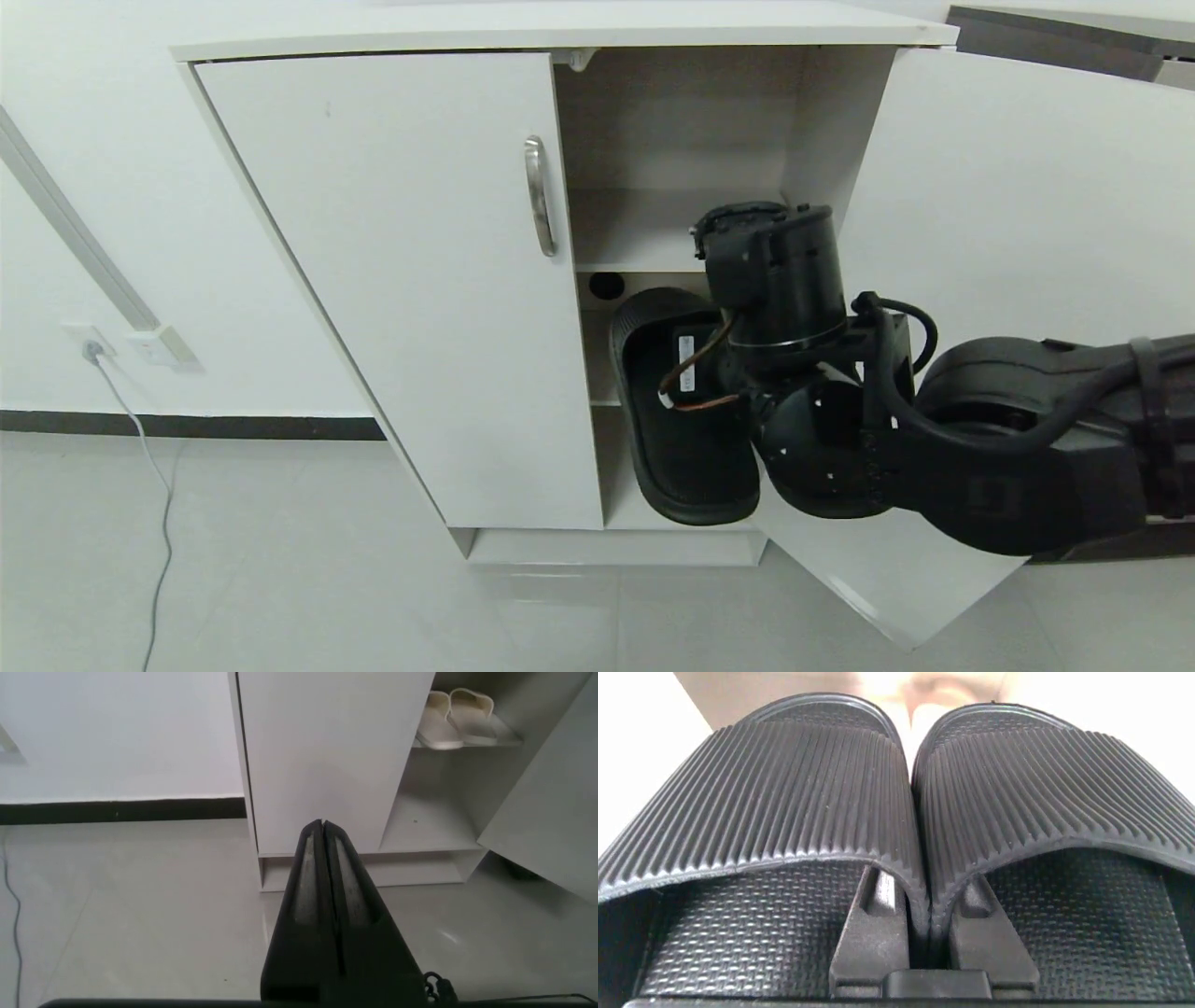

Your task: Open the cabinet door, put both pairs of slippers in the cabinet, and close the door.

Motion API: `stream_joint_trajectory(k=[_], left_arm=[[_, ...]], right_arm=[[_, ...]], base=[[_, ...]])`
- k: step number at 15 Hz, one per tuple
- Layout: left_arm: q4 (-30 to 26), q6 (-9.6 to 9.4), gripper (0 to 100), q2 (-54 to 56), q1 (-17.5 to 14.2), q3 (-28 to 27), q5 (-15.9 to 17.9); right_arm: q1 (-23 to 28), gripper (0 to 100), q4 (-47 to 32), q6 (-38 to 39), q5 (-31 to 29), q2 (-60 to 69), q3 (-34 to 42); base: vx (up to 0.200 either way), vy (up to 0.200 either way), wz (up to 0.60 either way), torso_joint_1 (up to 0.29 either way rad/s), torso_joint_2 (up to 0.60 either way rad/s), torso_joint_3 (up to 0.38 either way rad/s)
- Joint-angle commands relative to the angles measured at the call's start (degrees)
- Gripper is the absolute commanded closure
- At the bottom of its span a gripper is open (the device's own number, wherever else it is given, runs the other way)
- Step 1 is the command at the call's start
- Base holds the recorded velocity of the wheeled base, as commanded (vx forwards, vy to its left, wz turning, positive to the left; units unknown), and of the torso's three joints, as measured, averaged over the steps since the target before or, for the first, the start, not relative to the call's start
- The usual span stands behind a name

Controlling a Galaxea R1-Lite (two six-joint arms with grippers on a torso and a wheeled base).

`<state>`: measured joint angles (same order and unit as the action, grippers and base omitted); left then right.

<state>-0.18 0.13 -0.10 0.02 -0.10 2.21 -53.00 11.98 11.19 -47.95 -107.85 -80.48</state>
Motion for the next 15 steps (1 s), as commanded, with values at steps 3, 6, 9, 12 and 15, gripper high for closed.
stream_joint_trajectory(k=[3, 6, 9, 12, 15], left_arm=[[0.0, 0.04, 100, -0.1, 0.1, 0.0, 0.0], [0.0, 0.04, 100, 0.0, 0.0, 0.0, 0.0], [0.0, -0.05, 100, -0.1, 0.0, 0.0, 0.0], [0.0, -0.05, 100, -0.1, 0.0, 0.0, 0.0], [0.0, -0.13, 100, -0.1, 0.0, 0.0, 0.0]], right_arm=[[0.4, 100, -0.8, -0.6, 0.0, 0.5, -3.7], [0.4, 100, -0.6, -2.3, 0.0, 0.8, -4.5], [0.4, 100, -0.6, -2.3, 0.0, 0.6, -4.5], [0.4, 100, -0.6, -2.2, 0.0, 0.5, -4.4], [0.5, 100, -0.5, -2.2, 0.0, 0.4, -4.2]], base=[[0.000, 0.000, 0.00, 0.000, 0.00, 0.000], [0.000, 0.000, 0.00, 0.000, 0.00, 0.000], [0.067, 0.000, 0.00, 0.001, 0.00, 0.002], [0.200, 0.000, 0.00, -0.005, 0.01, 0.007], [0.200, 0.000, 0.00, 0.004, 0.00, 0.002]])
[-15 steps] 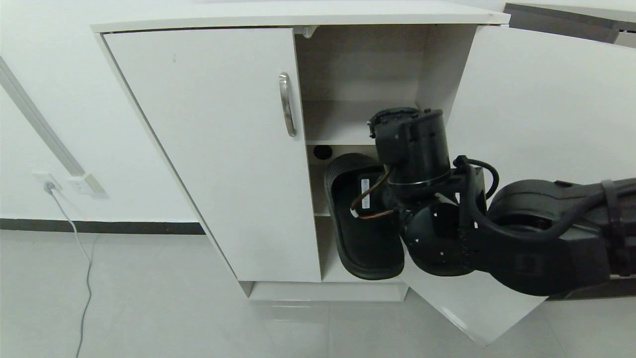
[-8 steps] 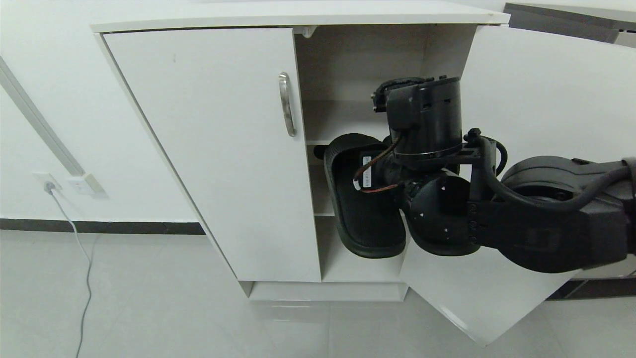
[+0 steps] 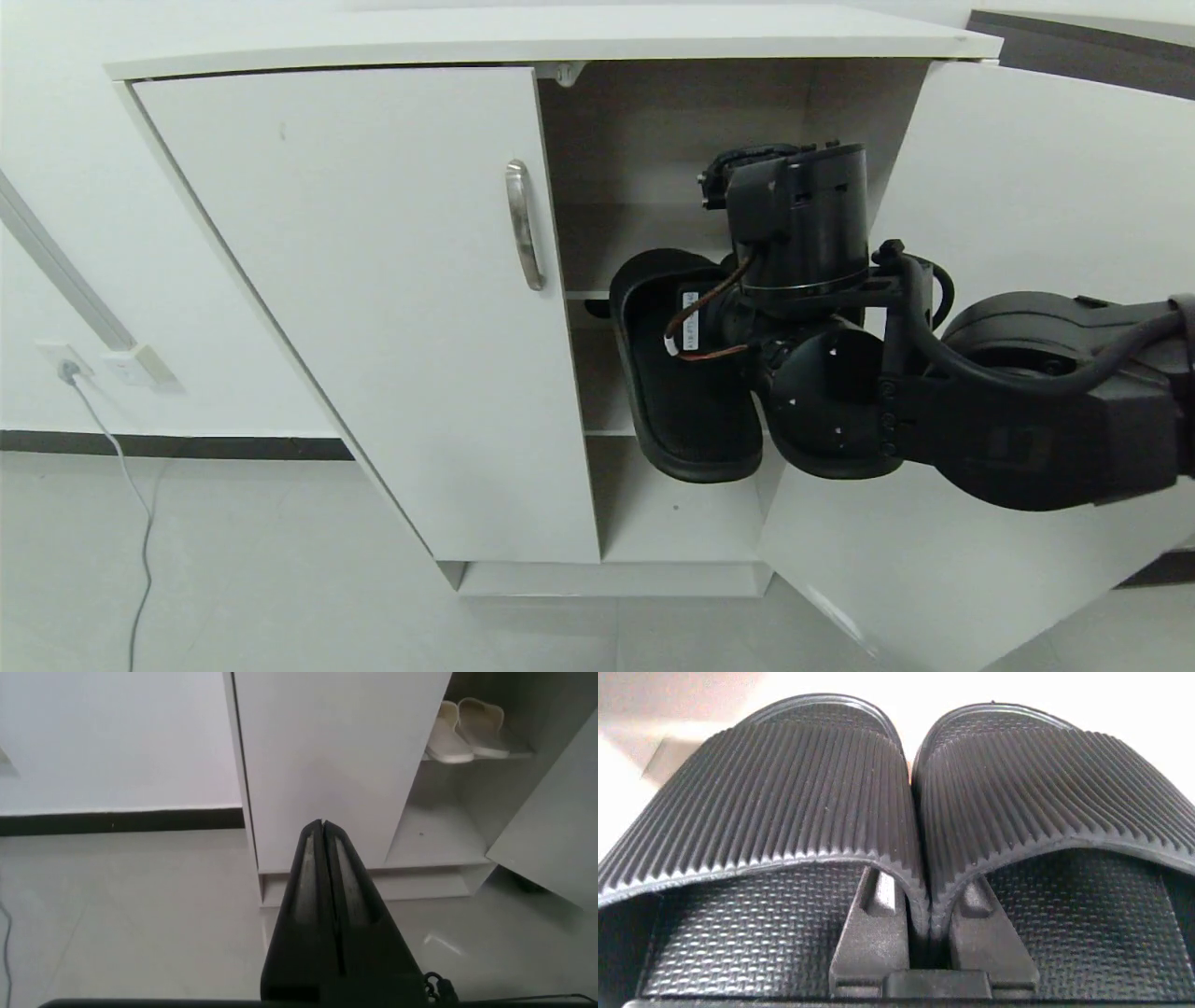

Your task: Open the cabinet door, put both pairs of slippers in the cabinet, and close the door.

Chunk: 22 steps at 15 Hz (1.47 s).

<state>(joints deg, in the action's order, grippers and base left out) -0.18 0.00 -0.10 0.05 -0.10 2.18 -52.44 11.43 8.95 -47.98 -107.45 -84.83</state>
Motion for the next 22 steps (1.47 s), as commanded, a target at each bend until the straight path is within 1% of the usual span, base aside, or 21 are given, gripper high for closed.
stream_joint_trajectory(k=[1, 5, 9, 17, 20, 22], left_arm=[[0.0, 0.00, 100, -0.1, 0.0, 0.0, 0.0], [0.0, 0.09, 100, -0.1, 0.0, 0.0, 0.0], [0.0, 0.09, 100, -0.1, 0.0, 0.0, 0.0], [0.1, 0.09, 100, -0.1, 0.0, 0.0, 0.0], [0.0, 0.09, 100, -0.1, 0.0, 0.0, 0.0], [0.0, 0.09, 100, -0.1, 0.0, 0.0, 0.0]], right_arm=[[0.1, 100, 0.0, 0.0, 0.0, 0.0, 0.1], [1.0, 100, 0.1, 0.2, 0.1, -0.7, 0.1], [2.2, 100, 0.2, 0.0, 0.2, -2.3, -0.8], [5.4, 100, -0.2, -0.1, 0.8, -7.1, -7.3], [6.9, 100, -0.4, -0.8, 0.9, -10.1, -12.9], [7.0, 100, -0.4, -1.7, 1.2, -11.2, -14.7]], base=[[0.200, 0.000, 0.00, -0.002, 0.00, -0.002], [0.200, 0.000, 0.00, 0.004, 0.00, 0.002], [0.000, 0.000, 0.00, 0.000, 0.00, 0.000], [0.000, 0.000, 0.00, 0.000, 0.00, 0.000], [0.000, 0.000, 0.00, 0.000, 0.00, 0.000], [0.000, 0.000, 0.00, 0.000, 0.00, 0.000]])
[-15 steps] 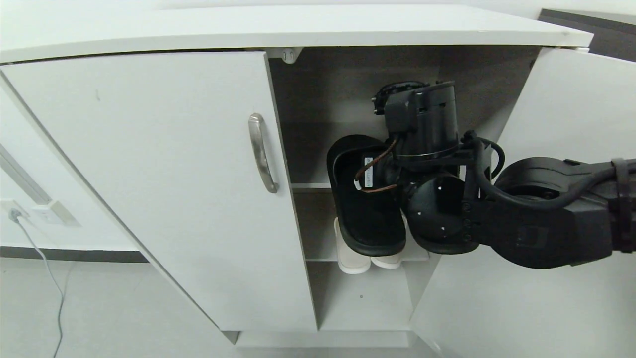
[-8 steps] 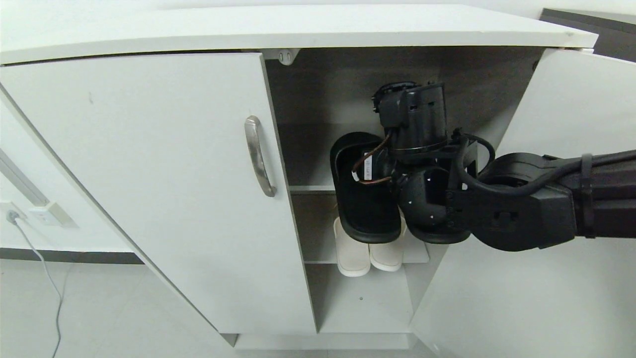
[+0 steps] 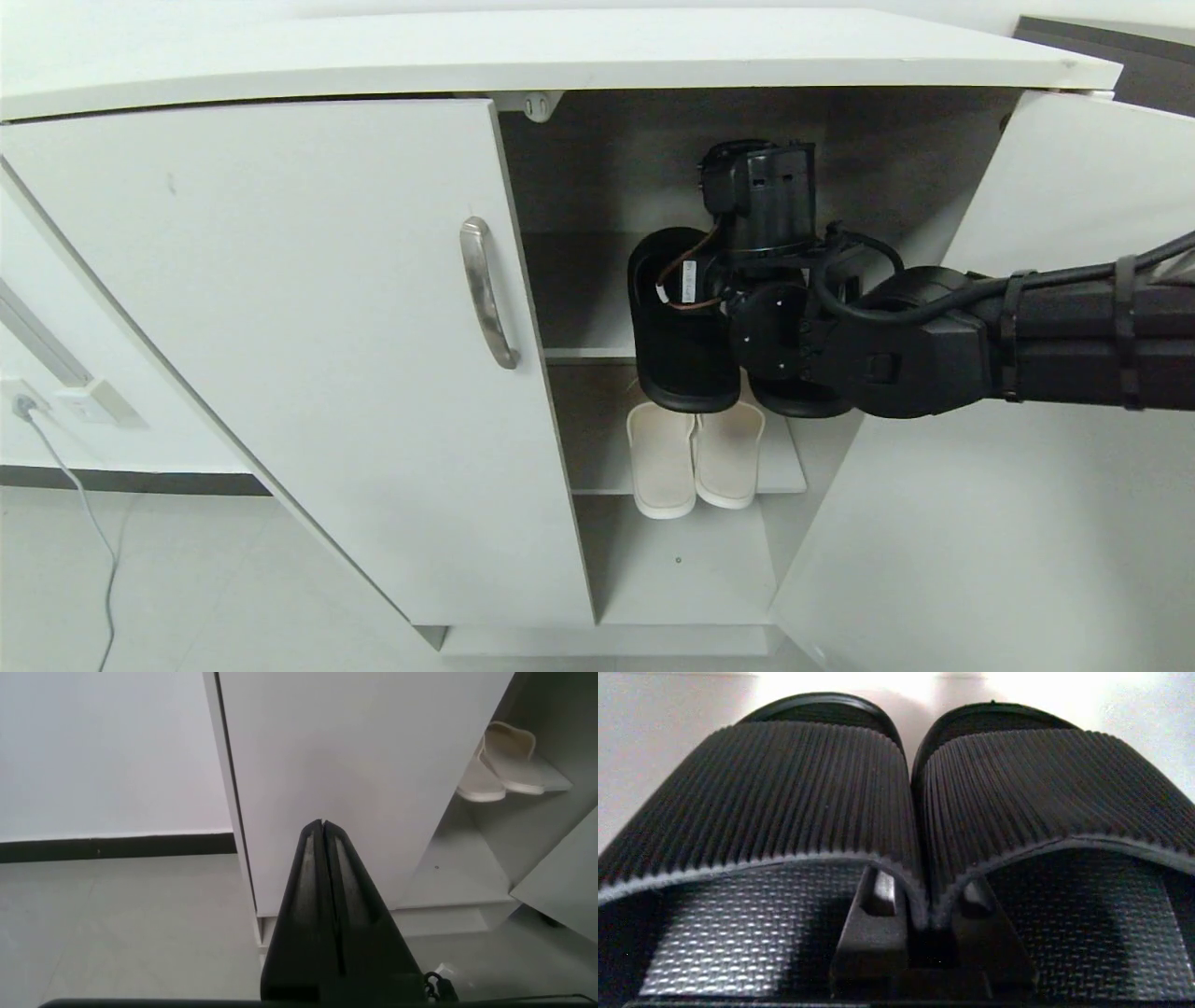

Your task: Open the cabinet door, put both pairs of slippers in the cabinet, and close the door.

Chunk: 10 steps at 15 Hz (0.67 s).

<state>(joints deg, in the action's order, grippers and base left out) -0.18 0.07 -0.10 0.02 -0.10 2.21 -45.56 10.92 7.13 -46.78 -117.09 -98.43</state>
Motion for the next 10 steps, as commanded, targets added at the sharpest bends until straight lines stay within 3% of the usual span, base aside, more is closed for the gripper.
stream_joint_trajectory(k=[1, 7, 10], left_arm=[[0.0, 0.01, 100, -0.1, 0.1, 0.0, 0.0], [0.1, 0.19, 100, -0.1, 0.1, 0.0, -0.1], [0.1, 0.19, 100, -0.1, 0.0, 0.0, -0.1]], right_arm=[[0.2, 100, 0.1, -0.8, 0.5, -2.4, -2.6], [1.2, 100, -4.0, -2.6, 1.2, -5.3, -11.2], [2.0, 100, -4.2, -2.5, 1.4, -6.2, -11.9]], base=[[0.000, 0.000, 0.00, 0.000, 0.00, 0.000], [0.000, 0.000, 0.00, 0.000, 0.00, 0.000], [0.000, 0.000, 0.00, 0.000, 0.00, 0.000]])
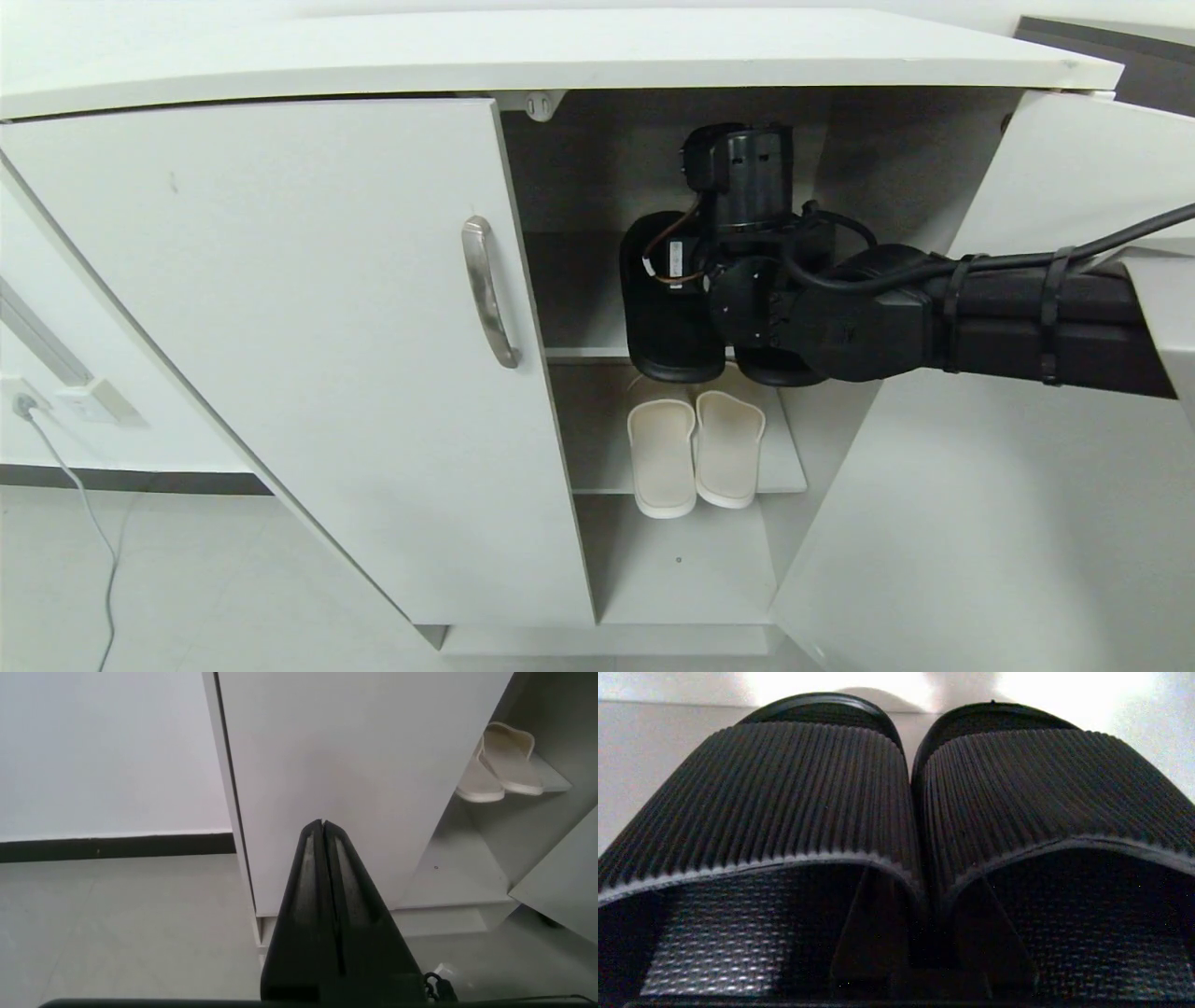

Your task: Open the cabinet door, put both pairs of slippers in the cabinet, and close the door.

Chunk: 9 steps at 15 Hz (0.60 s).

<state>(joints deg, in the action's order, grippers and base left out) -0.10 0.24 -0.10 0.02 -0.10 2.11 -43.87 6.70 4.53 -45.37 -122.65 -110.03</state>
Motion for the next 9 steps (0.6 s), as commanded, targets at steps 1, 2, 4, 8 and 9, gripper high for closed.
stream_joint_trajectory(k=[1, 2, 4, 8, 9], left_arm=[[0.0, 0.02, 100, -0.1, 0.0, 0.0, 0.0], [0.0, 0.02, 100, -0.1, 0.1, 0.0, 0.0], [0.0, 0.02, 100, -0.1, 0.0, 0.0, 0.0], [0.0, 0.02, 100, -0.1, 0.0, 0.0, 0.0], [0.0, 0.02, 100, 0.0, 0.0, 0.0, 0.0]], right_arm=[[0.4, 100, 0.1, 0.1, 0.0, -0.8, -0.3], [0.5, 100, 0.1, 0.1, 0.6, -1.0, -0.3], [1.0, 100, 0.1, 0.1, 0.7, -1.3, -0.4], [1.5, 0, 0.1, 0.2, 1.4, -1.6, -0.4], [1.6, 0, 0.1, 0.2, 1.4, -1.7, -0.4]], base=[[0.000, 0.000, 0.00, 0.000, 0.00, 0.000], [0.000, 0.000, 0.00, 0.000, 0.00, 0.000], [0.000, 0.000, 0.00, 0.000, 0.00, 0.000], [0.000, 0.000, 0.00, 0.000, 0.00, 0.000], [0.000, 0.000, 0.00, 0.000, 0.00, 0.000]])
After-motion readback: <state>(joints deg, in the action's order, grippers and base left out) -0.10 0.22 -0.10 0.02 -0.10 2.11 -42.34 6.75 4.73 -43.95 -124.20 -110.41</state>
